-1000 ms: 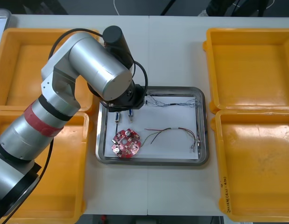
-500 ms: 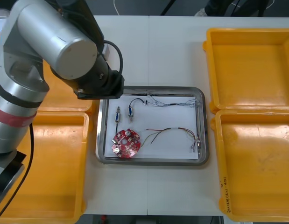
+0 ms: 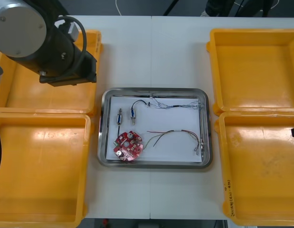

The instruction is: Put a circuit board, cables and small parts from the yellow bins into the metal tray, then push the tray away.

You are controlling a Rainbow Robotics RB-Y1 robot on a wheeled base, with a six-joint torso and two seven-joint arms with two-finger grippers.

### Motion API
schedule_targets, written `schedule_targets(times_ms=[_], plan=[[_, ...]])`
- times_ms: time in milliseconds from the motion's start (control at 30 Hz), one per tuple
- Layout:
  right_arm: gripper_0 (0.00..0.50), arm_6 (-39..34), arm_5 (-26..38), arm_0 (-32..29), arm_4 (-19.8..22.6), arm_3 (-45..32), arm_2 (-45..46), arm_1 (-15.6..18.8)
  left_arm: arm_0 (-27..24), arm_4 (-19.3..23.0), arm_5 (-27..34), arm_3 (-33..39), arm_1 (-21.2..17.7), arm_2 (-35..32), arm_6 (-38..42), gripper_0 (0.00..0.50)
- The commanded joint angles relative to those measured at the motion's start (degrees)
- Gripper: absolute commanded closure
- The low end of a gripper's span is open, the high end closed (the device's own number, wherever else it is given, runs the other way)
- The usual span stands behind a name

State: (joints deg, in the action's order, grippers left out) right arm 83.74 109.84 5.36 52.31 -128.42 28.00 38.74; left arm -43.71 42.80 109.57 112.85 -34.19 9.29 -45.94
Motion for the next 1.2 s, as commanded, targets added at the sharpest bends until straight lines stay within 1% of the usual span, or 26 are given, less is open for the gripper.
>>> schedule_targets(times_ms=[33, 200, 333, 467, 567, 667, 1000, 1033, 1067, 1100, 1200], plan=[[0.000, -2.1, 0.2, 4.9, 3.8, -0.3, -2.8, 3.3, 2.8, 1.5, 0.4, 2.0, -4.3, -5.5, -8.3, 0.000], [0.000, -1.7, 0.2, 10.1, 7.8, -0.3, -8.0, 5.3, 5.7, 2.8, 0.4, 2.0, -7.8, -9.5, -12.2, 0.000], [0.000, -2.0, 0.2, 14.4, 11.1, -0.3, -11.7, 5.6, 8.1, 4.0, 0.4, 2.0, -10.3, -11.9, -13.5, 0.000], [0.000, -2.1, 0.2, 18.5, 13.4, -0.3, -16.1, 5.6, 10.6, 5.4, 0.4, 2.0, -12.1, -14.4, -14.4, 0.000], [0.000, -1.9, 0.2, 20.7, 13.7, -0.3, -19.0, 5.6, 11.5, 5.6, 0.4, 2.0, -12.8, -15.2, -14.8, 0.000], [0.000, -2.0, 0.2, 24.9, 14.0, -0.3, -25.7, 5.7, 12.7, 6.3, 0.4, 2.0, -14.0, -16.6, -15.4, 0.000], [0.000, -1.6, 0.2, 34.8, 13.4, -0.3, -43.2, 5.5, 16.7, 9.9, 0.4, 2.1, -16.7, -19.8, -17.6, 0.000], [0.000, -1.6, 0.2, 36.4, 13.0, -0.3, -45.8, 5.1, 17.3, 10.4, 0.4, 2.0, -16.9, -20.0, -17.5, 0.000], [0.000, -1.6, 0.2, 36.4, 13.0, -0.3, -45.8, 5.1, 17.3, 10.4, 0.4, 2.0, -16.9, -20.0, -17.5, 0.000], [0.000, -1.5, 0.2, 38.3, 12.0, -0.3, -49.0, 4.2, 18.3, 10.7, 0.4, 2.0, -17.0, -20.7, -17.5, 0.000], [0.000, -1.2, 0.2, 41.0, 9.6, -0.3, -53.6, 2.4, 19.9, 11.3, 0.4, 2.1, -17.0, -22.0, -17.8, 0.000]])
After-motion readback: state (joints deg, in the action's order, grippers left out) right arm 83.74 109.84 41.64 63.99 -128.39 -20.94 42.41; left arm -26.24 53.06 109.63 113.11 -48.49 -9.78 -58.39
